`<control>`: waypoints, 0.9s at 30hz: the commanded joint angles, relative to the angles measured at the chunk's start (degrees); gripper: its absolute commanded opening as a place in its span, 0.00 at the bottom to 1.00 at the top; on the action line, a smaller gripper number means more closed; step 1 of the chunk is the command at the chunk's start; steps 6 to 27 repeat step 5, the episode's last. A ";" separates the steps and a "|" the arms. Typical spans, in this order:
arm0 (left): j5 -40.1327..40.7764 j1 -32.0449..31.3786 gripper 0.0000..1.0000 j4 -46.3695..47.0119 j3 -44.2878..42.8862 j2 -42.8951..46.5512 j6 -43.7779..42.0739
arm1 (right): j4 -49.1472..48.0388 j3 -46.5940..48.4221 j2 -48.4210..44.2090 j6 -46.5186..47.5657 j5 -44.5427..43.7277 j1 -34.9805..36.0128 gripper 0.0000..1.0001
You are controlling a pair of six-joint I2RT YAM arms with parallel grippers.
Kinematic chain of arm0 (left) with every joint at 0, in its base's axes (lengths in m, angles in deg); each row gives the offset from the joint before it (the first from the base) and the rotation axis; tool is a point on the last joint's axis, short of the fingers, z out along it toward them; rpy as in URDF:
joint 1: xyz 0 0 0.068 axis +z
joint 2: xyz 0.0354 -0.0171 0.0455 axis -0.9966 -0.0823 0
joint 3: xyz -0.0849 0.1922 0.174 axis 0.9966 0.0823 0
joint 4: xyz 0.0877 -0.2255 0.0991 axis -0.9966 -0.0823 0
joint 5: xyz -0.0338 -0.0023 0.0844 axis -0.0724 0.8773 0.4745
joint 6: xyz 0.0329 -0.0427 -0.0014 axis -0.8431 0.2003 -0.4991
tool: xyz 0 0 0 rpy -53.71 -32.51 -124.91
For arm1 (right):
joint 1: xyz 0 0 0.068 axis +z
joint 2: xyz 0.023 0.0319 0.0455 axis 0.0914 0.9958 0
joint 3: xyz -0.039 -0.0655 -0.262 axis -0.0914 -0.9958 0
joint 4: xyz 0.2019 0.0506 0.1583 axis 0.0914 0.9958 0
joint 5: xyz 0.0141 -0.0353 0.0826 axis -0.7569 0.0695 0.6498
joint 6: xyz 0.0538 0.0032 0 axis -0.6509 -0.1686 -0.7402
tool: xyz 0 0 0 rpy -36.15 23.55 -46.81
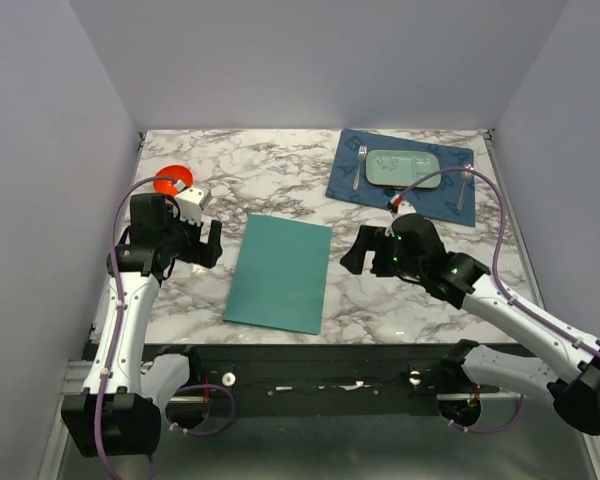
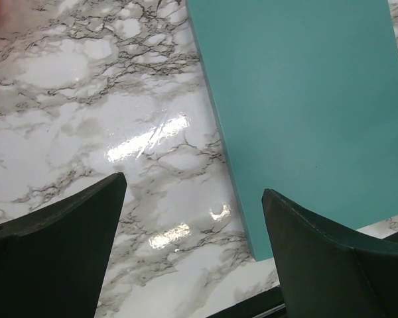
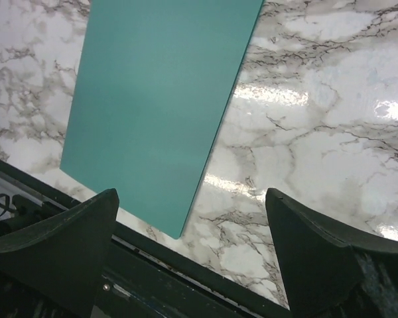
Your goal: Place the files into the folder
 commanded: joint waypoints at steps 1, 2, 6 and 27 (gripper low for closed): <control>1.04 0.39 0.99 3.10 2.05 2.72 2.71 | 1.33 -1.98 -3.82 3.98 -0.95 0.49 1.00; 1.22 0.39 0.99 3.10 2.14 2.81 3.06 | 1.50 -2.24 -4.43 4.16 -0.77 0.49 1.00; 1.57 0.48 0.99 3.10 2.23 2.11 3.50 | 1.68 -2.33 -5.31 4.69 -1.30 0.49 1.00; 1.57 0.48 0.99 3.10 2.23 2.11 3.50 | 1.68 -2.33 -5.31 4.69 -1.30 0.49 1.00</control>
